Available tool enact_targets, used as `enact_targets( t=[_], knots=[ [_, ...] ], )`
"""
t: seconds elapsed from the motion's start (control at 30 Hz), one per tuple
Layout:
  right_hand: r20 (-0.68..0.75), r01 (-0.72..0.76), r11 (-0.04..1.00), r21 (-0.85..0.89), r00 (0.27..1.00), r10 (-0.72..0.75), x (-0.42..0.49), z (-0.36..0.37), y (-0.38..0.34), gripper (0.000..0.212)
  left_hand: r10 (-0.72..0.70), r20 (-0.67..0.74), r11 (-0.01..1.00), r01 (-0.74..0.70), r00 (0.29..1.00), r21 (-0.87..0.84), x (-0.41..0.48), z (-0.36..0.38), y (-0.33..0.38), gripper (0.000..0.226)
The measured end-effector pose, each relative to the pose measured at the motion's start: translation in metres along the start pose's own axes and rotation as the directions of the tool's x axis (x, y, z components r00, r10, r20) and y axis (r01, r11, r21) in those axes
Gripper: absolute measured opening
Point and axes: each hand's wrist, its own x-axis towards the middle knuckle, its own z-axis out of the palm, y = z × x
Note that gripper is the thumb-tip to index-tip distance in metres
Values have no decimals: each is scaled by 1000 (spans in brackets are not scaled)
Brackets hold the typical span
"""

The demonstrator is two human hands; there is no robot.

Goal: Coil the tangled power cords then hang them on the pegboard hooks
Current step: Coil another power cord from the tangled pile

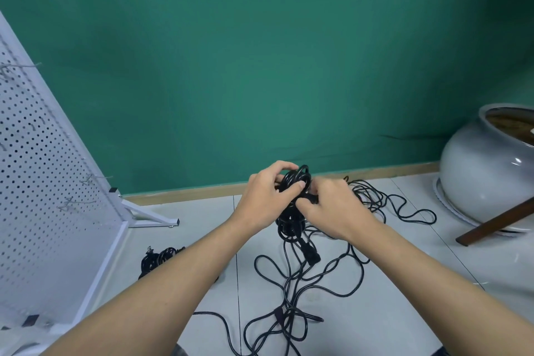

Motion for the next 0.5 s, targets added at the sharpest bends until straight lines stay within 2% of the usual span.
enact_targets(
  t=[0.07, 0.13, 0.23, 0.37, 0.43, 0.5],
  knots=[
    [62, 42, 995, -86, 997, -37, -2, 1, -3, 25, 44, -10, 998, -44, 999, 34, -1, 0, 1, 22],
    [56, 90, 980, -176, 995, -82, -3, 0, -6, 28, 43, -38, 998, -41, 998, 37, 2, -3, 0, 21],
    [70, 127, 962, -243, 991, -114, -6, -7, -9, 33, -44, -138, 999, 41, 989, -26, 12, -15, -7, 20],
    [153, 168, 955, -244, 979, -133, -19, -1, -17, 32, -192, -204, 978, 169, 960, -126, 20, -38, -25, 14],
    [178, 174, 966, -192, 974, -141, -23, 7, -21, 32, -218, -225, 972, 191, 949, -139, 20, -45, -32, 12],
    [192, 166, 979, -116, 971, -142, -21, 14, -21, 31, -242, -249, 957, 187, 938, -224, 20, -51, -33, 14]
  ],
)
